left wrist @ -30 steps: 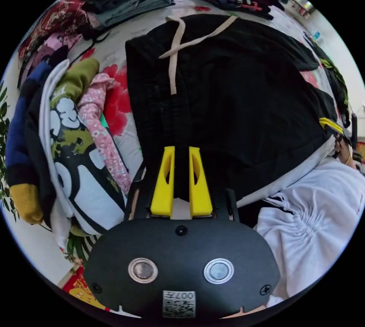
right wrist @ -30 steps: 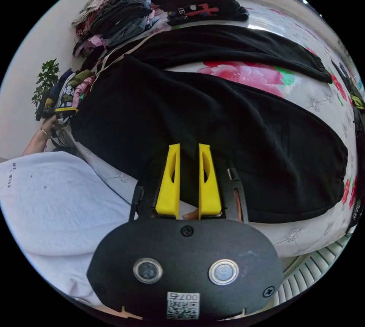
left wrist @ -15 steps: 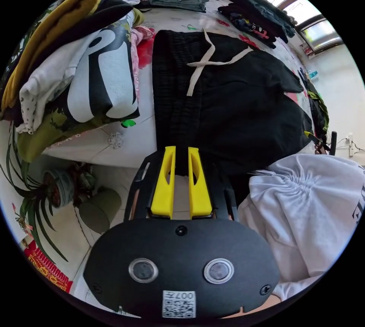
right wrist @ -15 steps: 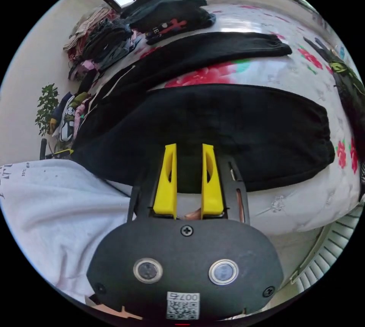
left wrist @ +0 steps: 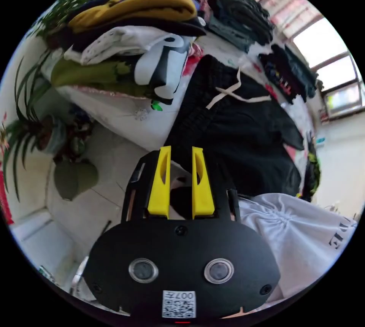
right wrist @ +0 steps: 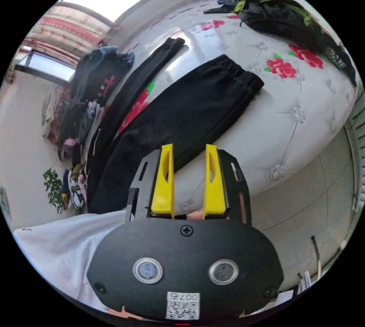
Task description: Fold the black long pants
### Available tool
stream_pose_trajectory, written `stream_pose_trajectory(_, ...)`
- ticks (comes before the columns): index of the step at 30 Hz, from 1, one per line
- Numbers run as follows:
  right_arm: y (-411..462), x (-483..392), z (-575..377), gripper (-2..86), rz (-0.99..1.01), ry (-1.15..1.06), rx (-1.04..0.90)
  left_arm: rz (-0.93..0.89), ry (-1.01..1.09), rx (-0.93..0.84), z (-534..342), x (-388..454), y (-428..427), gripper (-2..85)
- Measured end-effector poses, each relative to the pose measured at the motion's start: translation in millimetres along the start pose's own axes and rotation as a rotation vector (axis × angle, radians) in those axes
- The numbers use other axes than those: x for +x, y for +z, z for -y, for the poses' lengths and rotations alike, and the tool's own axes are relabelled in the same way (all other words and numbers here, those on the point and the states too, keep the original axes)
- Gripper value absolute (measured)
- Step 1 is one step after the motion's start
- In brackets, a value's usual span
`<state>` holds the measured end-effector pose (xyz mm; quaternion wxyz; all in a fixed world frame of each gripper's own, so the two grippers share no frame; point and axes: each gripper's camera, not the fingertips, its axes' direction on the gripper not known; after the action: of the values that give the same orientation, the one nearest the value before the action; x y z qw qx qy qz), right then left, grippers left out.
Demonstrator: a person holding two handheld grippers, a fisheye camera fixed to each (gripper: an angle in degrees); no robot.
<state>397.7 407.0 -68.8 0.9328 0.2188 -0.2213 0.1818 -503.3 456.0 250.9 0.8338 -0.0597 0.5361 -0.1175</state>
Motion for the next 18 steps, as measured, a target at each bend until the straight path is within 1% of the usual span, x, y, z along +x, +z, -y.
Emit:
stream_pose_trajectory(1, -5.6, 11.6, -0.1, 8.6, 0.021, 0.036, 0.015, -0.085, -0.056, -0.001, -10.6, -13.4, 1.9, 9.8)
stream_pose_trajectory(3, -16.4, 52.2, 2.7, 8.2, 0.112, 0.151, 0.036, -0.172, -0.104, -0.045, -21.7, -26.6, 15.4, 11.0)
stream_pose_trajectory(7, -28.5, 87.4, 13.9, 6.4, 0.224, 0.243, 0.104, -0.271, -0.163, -0.143, -25.1, -37.5, 61.3, 12.5)
stream_pose_trajectory(9, -31.3, 99.9, 28.5, 4.5, 0.269, 0.281, 0.107, -0.292, -0.173, -0.142, -19.0, -37.3, 73.2, 10.4)
stream_pose_trajectory(10, -31.4, 102.1, 32.7, 3.9, 0.277, 0.287, 0.098, -0.255, -0.180, -0.141, -14.2, -37.1, 77.1, 5.7)
stream_pose_trajectory(11, -32.8, 104.9, 40.9, 2.7, 0.300, 0.295, 0.079, -0.234, -0.182, -0.143, -11.9, -37.3, 77.9, 3.4)
stream_pose_trajectory(13, -47.3, 104.0, 50.4, 1.2, 0.373, 0.270, 0.123, -0.282, -0.153, -0.112, -5.0, -38.2, 74.3, 0.8)
stream_pose_trajectory(14, -61.4, 101.3, 55.5, 0.7, 0.447, 0.243, 0.168, -0.307, -0.139, -0.094, -4.2, -38.3, 71.1, 0.5)
stream_pose_trajectory(15, -77.6, 97.1, 59.9, 0.4, 0.530, 0.215, 0.214, -0.392, -0.113, -0.049, -4.0, -39.1, 62.7, -0.1)
stream_pose_trajectory(16, -86.0, 94.3, 62.0, 0.3, 0.569, 0.195, 0.236, -0.500, -0.096, 0.004, -4.7, -41.1, 52.3, -0.4)
stream_pose_trajectory(17, -103.3, 87.1, 66.2, 0.1, 0.634, 0.145, 0.276, -0.551, -0.089, 0.039, -5.5, -42.3, 46.1, -0.5)
stream_pose_trajectory(18, -121.0, 79.2, 70.6, 0.1, 0.682, 0.089, 0.319, -0.654, -0.068, 0.118, -7.0, -44.6, 33.0, -0.7)
